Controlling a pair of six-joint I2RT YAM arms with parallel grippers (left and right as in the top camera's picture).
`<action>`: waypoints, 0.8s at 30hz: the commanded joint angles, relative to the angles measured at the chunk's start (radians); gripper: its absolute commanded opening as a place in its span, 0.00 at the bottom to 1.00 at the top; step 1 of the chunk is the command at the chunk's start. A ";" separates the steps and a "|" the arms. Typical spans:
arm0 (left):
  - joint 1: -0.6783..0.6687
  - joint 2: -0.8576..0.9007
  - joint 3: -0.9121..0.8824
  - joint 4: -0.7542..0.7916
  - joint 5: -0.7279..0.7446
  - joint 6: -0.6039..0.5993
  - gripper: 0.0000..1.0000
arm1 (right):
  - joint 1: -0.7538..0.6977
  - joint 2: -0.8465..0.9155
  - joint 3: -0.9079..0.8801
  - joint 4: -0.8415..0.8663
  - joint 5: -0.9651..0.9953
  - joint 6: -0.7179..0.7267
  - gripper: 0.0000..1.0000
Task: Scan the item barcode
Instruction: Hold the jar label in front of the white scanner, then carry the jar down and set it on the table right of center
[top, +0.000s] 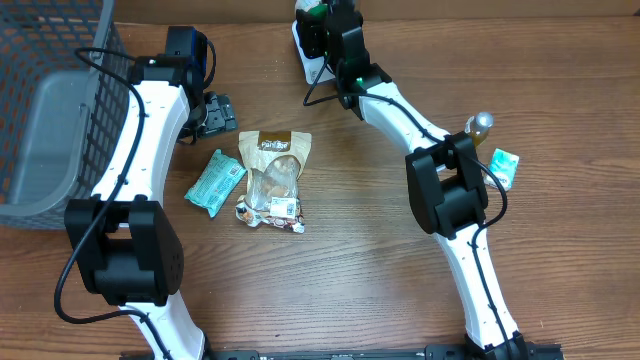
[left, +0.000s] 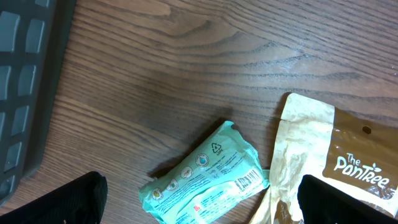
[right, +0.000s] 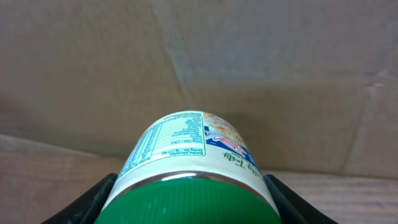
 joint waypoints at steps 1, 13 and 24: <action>-0.001 0.008 0.019 0.001 -0.013 0.015 1.00 | -0.008 -0.203 0.016 -0.090 0.010 -0.004 0.04; -0.002 0.008 0.019 0.001 -0.013 0.015 1.00 | -0.011 -0.431 0.016 -1.032 0.010 -0.004 0.04; -0.002 0.008 0.019 0.001 -0.013 0.015 1.00 | -0.015 -0.413 -0.078 -1.510 0.000 0.053 0.08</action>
